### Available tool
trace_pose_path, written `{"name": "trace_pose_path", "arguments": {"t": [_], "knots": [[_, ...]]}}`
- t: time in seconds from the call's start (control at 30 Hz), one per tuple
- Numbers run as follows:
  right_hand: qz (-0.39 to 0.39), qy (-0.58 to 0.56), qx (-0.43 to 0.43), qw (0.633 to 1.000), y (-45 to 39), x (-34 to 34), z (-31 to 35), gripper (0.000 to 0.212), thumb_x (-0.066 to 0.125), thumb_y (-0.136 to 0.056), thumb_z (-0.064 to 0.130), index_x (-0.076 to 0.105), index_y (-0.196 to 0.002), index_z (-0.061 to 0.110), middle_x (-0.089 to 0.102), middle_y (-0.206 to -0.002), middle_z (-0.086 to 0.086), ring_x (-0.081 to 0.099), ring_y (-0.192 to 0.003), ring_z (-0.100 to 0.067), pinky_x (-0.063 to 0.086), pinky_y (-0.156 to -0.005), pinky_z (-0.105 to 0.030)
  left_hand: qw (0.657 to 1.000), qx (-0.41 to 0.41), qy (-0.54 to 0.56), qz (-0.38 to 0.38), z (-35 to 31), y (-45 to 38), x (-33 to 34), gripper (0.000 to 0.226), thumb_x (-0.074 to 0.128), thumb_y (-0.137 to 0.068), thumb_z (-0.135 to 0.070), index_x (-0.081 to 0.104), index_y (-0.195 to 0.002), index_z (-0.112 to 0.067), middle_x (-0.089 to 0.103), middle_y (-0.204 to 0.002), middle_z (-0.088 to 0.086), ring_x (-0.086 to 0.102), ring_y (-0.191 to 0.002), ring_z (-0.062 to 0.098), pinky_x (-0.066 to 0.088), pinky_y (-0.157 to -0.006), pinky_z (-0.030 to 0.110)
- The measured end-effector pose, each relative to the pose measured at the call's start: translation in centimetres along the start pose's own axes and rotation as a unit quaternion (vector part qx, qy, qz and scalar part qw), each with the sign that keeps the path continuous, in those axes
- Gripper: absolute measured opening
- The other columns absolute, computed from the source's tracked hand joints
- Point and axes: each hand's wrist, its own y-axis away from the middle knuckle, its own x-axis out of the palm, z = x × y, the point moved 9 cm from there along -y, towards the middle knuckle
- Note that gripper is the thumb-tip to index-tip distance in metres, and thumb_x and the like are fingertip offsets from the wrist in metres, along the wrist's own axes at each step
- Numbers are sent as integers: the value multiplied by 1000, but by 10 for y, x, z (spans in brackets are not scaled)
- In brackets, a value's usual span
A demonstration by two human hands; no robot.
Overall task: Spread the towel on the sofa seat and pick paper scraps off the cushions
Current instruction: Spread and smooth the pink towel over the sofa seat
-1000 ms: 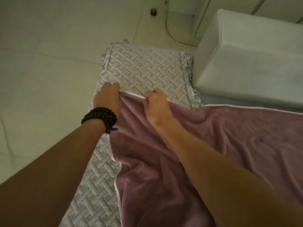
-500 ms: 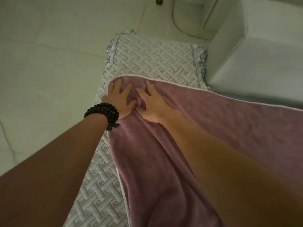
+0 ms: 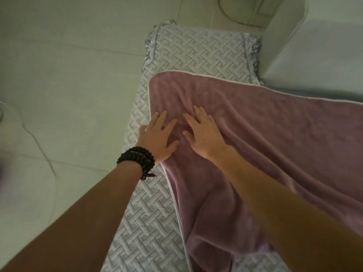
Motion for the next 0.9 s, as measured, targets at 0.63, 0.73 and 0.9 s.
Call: {"name": "trace_pose_path", "arguments": {"t": [0.63, 0.73, 0.9], "knots": [[72, 71, -23, 995, 252, 76, 3, 50, 35, -102, 36, 30, -151, 27, 11, -164, -10, 5, -152, -29, 11, -119, -54, 999, -40, 10, -8, -94, 207, 72, 68, 61, -84, -47, 30, -141, -30, 20, -155, 15, 34, -135, 36, 46, -94, 56], [111, 16, -59, 992, 277, 69, 15, 49, 45, -90, 30, 45, -139, 31, 26, -160, 2, 10, -151, -23, 12, -118, -60, 976, -134, 159, -67, -101, 243, 69, 39, 61, -90, -26, 42, -124, -18, 51, -122, 13, 59, -98, 28, 57, -78, 43], [115, 119, -83, 983, 297, 61, 23, 60, 69, -70, 40, 52, -127, 28, 47, -137, 1, 34, -138, -26, 26, -111, -53, 915, -203, 340, -72, -127, 285, 91, 56, 54, -89, -11, 31, -138, -24, 65, -89, 8, 64, -77, 24, 58, -67, 42]]}}
